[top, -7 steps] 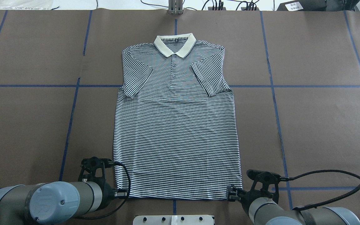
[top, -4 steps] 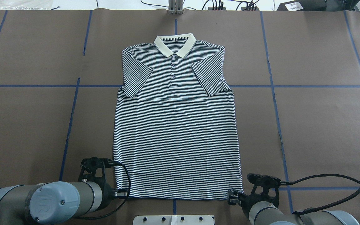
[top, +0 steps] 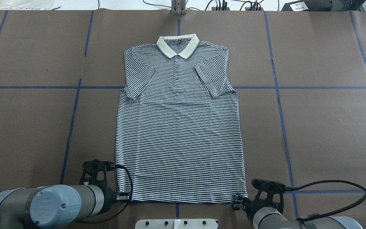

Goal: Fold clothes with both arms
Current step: 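Grasp the hem corners with both grippers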

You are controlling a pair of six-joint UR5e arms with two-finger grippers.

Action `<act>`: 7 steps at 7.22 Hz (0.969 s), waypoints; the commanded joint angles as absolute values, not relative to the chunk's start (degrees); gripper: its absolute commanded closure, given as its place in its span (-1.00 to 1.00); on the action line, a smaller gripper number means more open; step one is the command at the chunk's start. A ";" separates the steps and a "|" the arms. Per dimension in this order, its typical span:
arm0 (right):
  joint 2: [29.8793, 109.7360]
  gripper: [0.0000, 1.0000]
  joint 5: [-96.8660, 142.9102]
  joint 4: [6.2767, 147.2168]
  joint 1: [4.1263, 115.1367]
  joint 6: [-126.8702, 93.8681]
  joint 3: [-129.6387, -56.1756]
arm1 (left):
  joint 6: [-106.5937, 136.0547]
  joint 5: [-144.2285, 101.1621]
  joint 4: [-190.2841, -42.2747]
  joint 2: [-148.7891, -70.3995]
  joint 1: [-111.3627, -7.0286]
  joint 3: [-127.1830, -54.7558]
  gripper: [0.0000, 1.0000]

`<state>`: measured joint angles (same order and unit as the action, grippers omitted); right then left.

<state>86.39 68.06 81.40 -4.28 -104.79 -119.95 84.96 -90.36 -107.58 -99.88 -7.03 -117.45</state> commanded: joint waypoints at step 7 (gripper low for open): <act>86.04 1.00 68.81 85.30 -2.56 -105.29 -127.57 | 82.55 -90.53 -101.57 -100.11 -7.21 -125.18 1.00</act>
<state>85.80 68.44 82.31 -3.69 -105.47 -123.21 84.34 -90.39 -106.03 -99.97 -7.12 -119.91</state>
